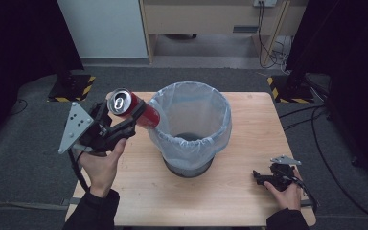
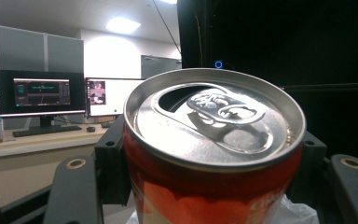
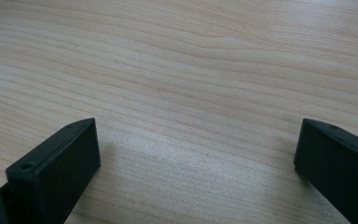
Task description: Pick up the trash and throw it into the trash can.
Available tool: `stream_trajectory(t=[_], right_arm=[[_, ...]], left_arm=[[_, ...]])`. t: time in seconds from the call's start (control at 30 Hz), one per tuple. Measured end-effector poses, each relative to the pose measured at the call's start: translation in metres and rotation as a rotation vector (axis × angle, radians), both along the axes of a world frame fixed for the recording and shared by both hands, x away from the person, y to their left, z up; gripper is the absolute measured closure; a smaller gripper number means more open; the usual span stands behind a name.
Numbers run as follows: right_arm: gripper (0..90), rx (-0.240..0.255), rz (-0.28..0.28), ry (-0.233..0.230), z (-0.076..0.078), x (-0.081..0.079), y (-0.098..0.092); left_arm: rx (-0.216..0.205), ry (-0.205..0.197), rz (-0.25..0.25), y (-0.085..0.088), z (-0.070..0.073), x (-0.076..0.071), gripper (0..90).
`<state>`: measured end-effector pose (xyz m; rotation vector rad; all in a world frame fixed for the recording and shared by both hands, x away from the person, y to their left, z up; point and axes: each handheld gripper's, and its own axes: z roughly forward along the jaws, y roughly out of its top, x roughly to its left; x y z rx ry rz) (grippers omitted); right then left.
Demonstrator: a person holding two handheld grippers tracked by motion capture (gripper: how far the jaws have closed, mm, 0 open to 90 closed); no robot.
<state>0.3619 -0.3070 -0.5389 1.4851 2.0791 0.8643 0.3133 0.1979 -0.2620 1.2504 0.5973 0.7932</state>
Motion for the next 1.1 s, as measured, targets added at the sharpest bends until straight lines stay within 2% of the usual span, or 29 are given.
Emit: stream_trajectory(t=[0.33,0.67,0.8,0.9,0.93,0.97,1.1], right_arm=[[0.4,0.0,0.0,0.0,0.0,0.0,0.0],[0.4,0.0,0.0,0.0,0.0,0.0,0.0],[0.4,0.0,0.0,0.0,0.0,0.0,0.0],[0.4,0.0,0.0,0.0,0.0,0.0,0.0],[0.4,0.0,-0.001,0.0,0.0,0.0,0.0],[0.4,0.0,0.0,0.0,0.0,0.0,0.0],[0.3,0.0,0.0,0.0,0.0,0.0,0.0]], left_arm=[[0.001,0.016,-0.02,-0.026,-0.004,0.018,32.9],[0.059,0.078,-0.044,-0.051,-0.025,0.037,32.9],[0.072,0.116,-0.054,-0.057,-0.036,0.043,32.8],[0.082,0.121,-0.057,-0.058,-0.039,0.046,32.8],[0.086,0.145,-0.064,-0.058,-0.042,0.046,32.8],[0.089,0.15,-0.065,-0.059,-0.044,0.047,32.7],[0.069,0.17,-0.076,-0.058,-0.048,0.047,29.1]])
